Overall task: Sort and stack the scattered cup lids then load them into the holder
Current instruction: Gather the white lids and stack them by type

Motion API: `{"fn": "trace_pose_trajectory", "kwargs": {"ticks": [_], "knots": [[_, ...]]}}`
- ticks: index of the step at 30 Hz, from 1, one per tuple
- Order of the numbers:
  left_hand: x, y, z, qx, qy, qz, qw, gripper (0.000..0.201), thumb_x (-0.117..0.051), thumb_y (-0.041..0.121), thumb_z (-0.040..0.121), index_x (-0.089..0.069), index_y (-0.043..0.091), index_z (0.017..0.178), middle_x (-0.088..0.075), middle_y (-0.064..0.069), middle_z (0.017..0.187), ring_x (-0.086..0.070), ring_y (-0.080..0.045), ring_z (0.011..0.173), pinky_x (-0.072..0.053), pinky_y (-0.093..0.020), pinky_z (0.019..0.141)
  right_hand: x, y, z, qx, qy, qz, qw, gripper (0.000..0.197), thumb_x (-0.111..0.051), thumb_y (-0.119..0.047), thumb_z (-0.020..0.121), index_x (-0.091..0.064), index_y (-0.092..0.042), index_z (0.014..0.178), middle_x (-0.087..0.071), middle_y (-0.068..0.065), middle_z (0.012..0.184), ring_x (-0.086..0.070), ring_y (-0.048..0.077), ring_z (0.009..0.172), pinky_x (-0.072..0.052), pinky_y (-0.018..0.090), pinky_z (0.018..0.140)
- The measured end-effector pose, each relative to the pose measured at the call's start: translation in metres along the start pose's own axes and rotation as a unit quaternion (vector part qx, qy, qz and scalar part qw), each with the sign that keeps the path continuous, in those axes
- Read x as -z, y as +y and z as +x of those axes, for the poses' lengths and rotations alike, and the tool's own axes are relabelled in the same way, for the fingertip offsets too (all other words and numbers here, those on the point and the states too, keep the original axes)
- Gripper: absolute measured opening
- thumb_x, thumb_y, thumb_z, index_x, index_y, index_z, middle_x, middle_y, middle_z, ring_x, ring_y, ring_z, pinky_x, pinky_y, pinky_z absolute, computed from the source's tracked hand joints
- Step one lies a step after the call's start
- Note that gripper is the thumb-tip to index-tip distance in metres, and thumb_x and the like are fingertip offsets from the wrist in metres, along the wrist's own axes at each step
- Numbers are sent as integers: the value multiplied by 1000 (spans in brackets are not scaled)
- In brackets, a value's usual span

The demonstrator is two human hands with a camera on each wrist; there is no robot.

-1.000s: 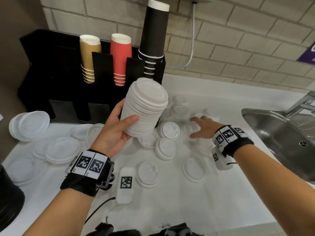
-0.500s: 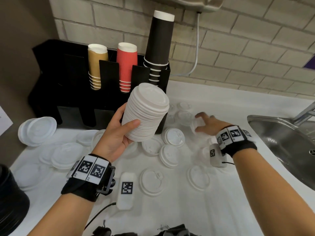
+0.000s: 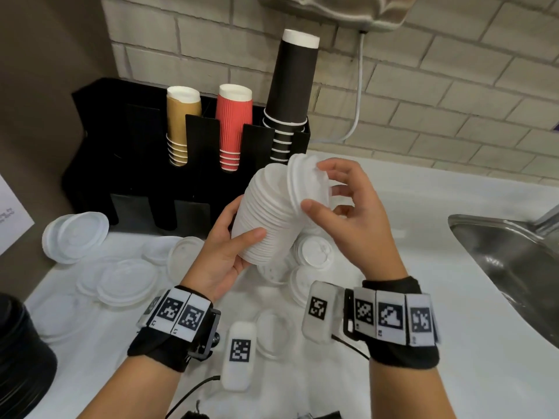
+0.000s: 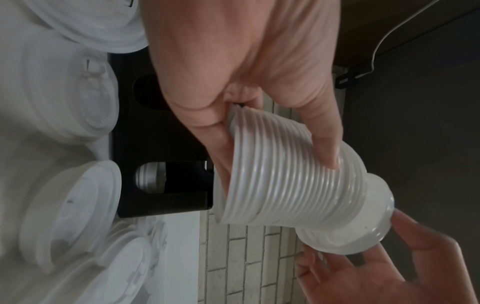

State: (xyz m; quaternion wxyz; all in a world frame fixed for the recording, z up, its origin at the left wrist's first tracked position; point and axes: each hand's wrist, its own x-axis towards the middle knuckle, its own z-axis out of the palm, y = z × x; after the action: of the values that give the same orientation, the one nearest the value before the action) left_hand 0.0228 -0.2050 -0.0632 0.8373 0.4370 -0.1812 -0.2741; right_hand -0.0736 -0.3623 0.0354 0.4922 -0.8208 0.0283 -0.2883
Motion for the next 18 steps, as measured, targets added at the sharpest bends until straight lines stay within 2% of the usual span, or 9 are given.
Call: {"fn": "trace_pose_trajectory", "kwargs": {"ticks": [2, 6, 10, 14, 18], "knots": [[0, 0, -1, 3, -10, 9, 1000, 94, -96, 41, 45, -55, 34, 130, -61, -3, 132, -62, -21, 118, -57, -31, 80, -2, 0, 1, -7, -7, -23, 1000, 39, -68, -29, 71, -59, -32, 109, -58, -17, 117, -55, 8, 99, -47, 20, 71], [1, 2, -2, 19, -42, 23, 999, 81, -88, 27, 54, -56, 38, 128, -60, -1, 132, -62, -22, 119, -57, -32, 79, -1, -1, 2, -16, -29, -42, 999, 40, -63, -27, 70, -64, -35, 109, -61, -18, 115, -53, 11, 105, -42, 22, 78], [-1, 2, -2, 25, -56, 32, 998, 78, -82, 24, 57, -54, 36, 129, -60, -1, 130, -63, -20, 116, -57, -30, 76, -2, -3, 3, -16, -43, -48, 998, 41, -61, -27, 69, -66, -35, 108, -62, -18, 114, -51, 8, 108, -37, 14, 78], [-2, 2, -1, 25, -53, 26, 998, 90, -92, 27, 48, -54, 34, 130, -62, -2, 128, -64, -20, 114, -57, -30, 77, -4, -3, 3, -6, -47, -56, 997, 41, -62, -27, 67, -66, -36, 107, -61, -17, 113, -50, 5, 108, -35, 7, 76], [-3, 1, 1, 26, -44, 12, 999, 77, -81, 23, 58, -54, 35, 130, -60, -5, 131, -63, -21, 116, -57, -30, 78, -5, -3, 3, 6, -46, -67, 997, 41, -64, -28, 68, -63, -40, 107, -59, -15, 117, -48, 6, 112, -35, 5, 77]]}}
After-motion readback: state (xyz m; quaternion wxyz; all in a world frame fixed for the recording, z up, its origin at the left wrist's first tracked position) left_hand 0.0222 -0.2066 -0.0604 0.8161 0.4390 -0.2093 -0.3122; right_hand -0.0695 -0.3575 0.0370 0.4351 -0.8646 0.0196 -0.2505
